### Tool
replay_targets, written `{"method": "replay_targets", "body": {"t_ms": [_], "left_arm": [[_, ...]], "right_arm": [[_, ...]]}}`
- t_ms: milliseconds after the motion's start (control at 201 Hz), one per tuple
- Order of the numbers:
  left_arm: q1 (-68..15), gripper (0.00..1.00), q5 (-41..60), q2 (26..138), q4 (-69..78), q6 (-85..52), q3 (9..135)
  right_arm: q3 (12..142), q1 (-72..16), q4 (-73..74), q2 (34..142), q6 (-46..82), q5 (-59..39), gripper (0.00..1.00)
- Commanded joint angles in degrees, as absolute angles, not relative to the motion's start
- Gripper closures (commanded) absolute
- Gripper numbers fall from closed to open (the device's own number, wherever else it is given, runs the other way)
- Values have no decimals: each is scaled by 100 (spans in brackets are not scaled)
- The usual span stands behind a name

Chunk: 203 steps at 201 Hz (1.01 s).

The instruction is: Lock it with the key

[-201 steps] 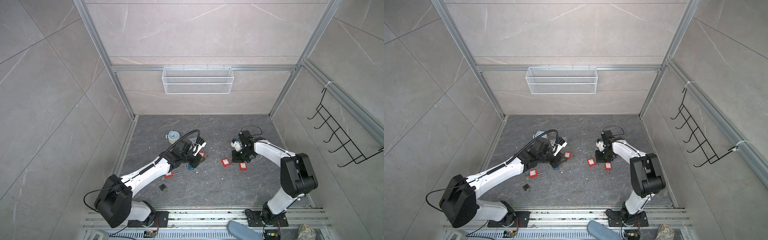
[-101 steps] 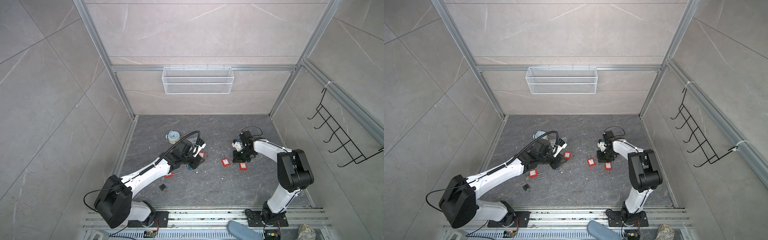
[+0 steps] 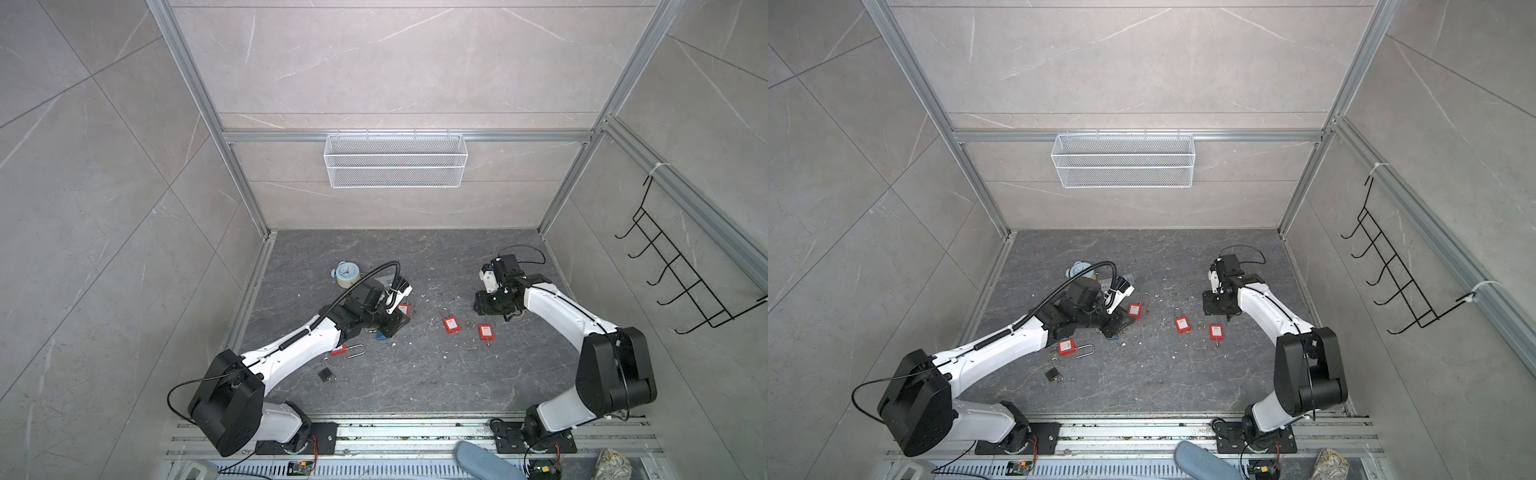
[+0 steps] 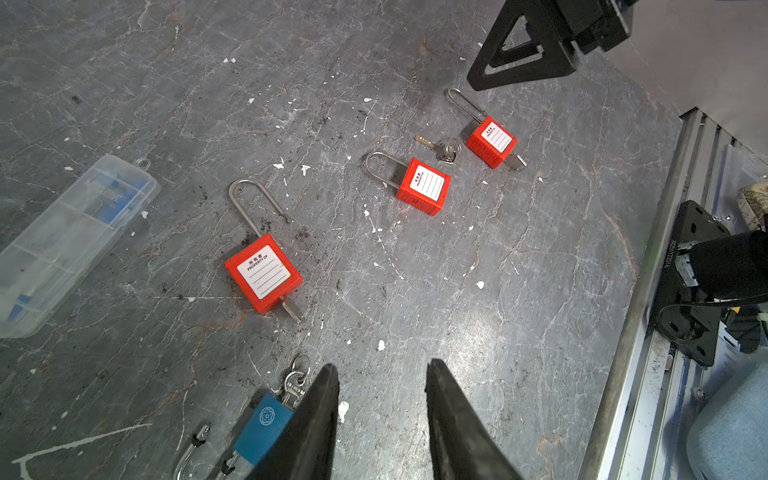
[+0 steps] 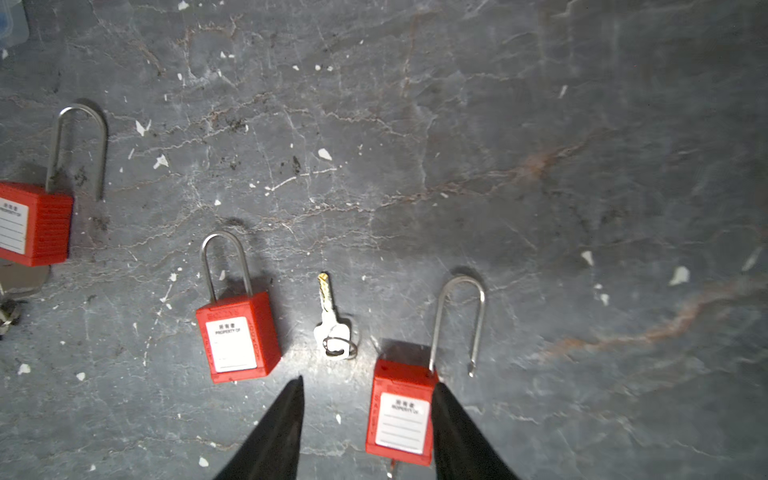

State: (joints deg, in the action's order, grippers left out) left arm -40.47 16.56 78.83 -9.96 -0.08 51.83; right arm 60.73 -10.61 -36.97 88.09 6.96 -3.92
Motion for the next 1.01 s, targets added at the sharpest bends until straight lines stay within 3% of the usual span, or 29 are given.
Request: {"method": "replay_targets", "body": {"t_ms": [0, 184, 423, 712, 1006], "left_arm": [[-4070, 62, 1690, 7913, -765, -68, 5308], [-4078, 62, 1696, 8011, -769, -123, 5396], [-4098, 62, 1694, 8090, -788, -114, 5466], [-4115, 62, 1683, 8191, -791, -151, 5487], [-4127, 62, 1670, 8288, -791, -170, 5548]], "right_arm": [[5699, -1037, -3873, 8866, 1069, -44, 45], [5256, -1037, -3642, 8925, 1337, -167, 39], [5206, -1037, -3559, 9193, 1373, -254, 38], [5323, -1044, -3664, 9399, 1373, -159, 43], [5428, -1037, -3762, 9581, 1276, -138, 55]]}}
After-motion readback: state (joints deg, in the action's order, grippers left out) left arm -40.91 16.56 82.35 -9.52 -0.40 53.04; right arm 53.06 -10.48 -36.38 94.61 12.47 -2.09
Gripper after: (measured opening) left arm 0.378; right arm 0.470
